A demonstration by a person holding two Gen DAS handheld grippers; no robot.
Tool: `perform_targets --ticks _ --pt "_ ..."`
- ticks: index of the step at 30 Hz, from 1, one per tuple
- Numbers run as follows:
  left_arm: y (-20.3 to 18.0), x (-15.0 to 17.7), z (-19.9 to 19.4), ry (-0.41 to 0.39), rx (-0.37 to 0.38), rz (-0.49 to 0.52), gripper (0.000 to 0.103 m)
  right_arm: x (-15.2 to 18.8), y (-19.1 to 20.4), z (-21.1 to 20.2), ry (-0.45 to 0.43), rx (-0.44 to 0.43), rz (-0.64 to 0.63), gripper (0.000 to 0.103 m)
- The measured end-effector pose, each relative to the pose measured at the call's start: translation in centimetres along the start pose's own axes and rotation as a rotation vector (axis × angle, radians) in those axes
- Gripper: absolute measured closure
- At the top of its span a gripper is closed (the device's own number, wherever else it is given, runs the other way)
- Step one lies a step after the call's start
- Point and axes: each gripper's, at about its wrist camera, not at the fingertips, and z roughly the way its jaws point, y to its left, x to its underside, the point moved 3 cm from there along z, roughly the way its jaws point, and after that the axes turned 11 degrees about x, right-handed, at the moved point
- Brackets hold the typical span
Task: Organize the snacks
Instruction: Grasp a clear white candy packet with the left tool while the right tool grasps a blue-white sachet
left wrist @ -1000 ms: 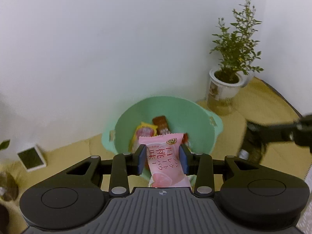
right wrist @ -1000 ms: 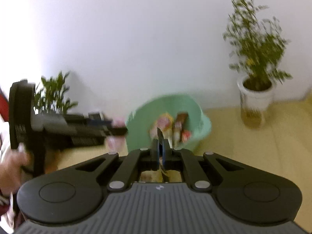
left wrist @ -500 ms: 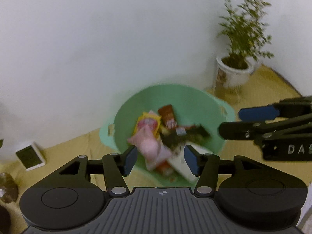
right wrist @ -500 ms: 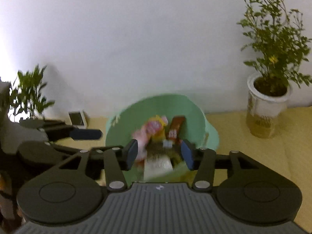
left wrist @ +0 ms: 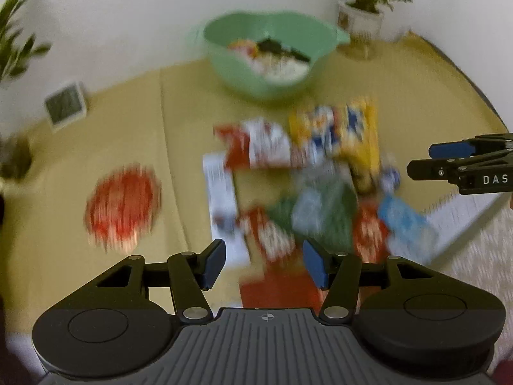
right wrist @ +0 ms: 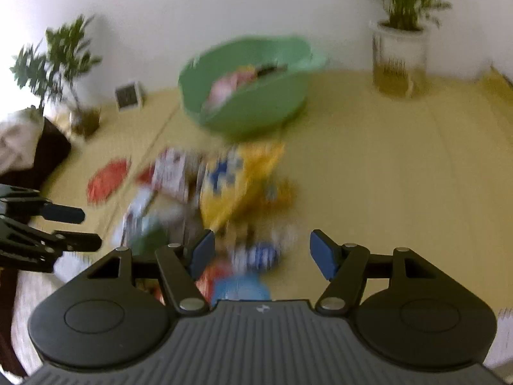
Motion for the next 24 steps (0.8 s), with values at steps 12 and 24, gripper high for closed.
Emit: perform_targets --ticks 12,24 --pt "-1.4 7.5 0.1 0.057 -0.013 -0.015 0.0 3.8 3.8 1.0 0.093 0.037 -0.231 0.023" --pt "-0.7 8.5 1.9 0.068 0.014 -0.034 0.0 6.0 2.8 1.2 0.103 0.136 -0.263 0.049"
